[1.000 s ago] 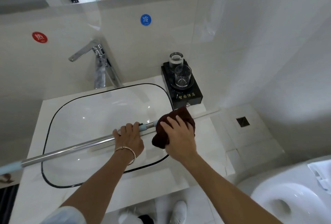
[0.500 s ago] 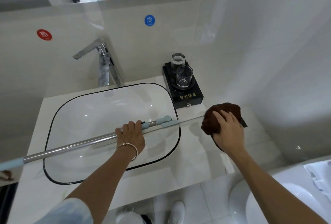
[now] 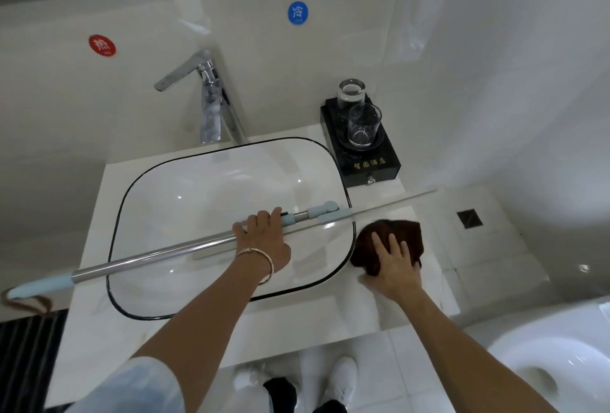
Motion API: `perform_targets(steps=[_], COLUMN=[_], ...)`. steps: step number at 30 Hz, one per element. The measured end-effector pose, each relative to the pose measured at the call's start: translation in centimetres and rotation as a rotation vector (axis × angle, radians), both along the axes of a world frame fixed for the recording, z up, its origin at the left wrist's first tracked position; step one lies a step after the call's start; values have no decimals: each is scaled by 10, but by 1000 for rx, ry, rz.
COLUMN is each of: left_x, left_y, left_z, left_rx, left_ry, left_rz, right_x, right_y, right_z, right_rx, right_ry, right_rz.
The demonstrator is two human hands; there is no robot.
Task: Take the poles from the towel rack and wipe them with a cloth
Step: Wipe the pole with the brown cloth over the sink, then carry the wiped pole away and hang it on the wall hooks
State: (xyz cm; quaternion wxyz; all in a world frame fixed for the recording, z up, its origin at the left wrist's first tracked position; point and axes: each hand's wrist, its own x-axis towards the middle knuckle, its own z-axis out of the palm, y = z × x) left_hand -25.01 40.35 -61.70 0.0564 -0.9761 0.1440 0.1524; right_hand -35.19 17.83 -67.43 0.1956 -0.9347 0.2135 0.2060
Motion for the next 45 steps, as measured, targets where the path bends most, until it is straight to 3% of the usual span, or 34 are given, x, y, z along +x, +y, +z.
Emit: perform_targets(steps=[2,4,6,11,16,19,22,25,32,35,39,41,45], left_x=[0,1,1,-1,-17,-20,-23,-43,-57,-36,-11,1,19], left_y=[1,2,3,11,59,111,174,235,342,362,372,374,374], left_z=[1,4,4,6,12,18,21,20,-3,8,13,12,14], left_rx=[14,16,6,-126,-277,-439,-618,-793,-1318,-1576,-1875,-2011,-2174], left_ry=[39,68,66,89,-20,-184,-328,-359,142,335,390,324,21], left_rz=[0,6,0,-36,-93,2,210,569,1323,1418,1435,1479,1631], right_x=[9,15,14,9,42,59,79,104,125,128,122,121,126], right_y=[-9,-15,-12,25,76,118,171,239,385,418,434,436,437], right_z=[0,6,16,71,135,144,145,143,125,119,113,113,116], right_rx=[138,187,162,124,157,206,238,291,308,260,199,174,166], right_ry=[246,279,179,-328,-467,-410,-347,-305,-262,-214,-119,-96,-93], right_rz=[20,17,-11,17,151,246,364,507,735,750,767,763,784])
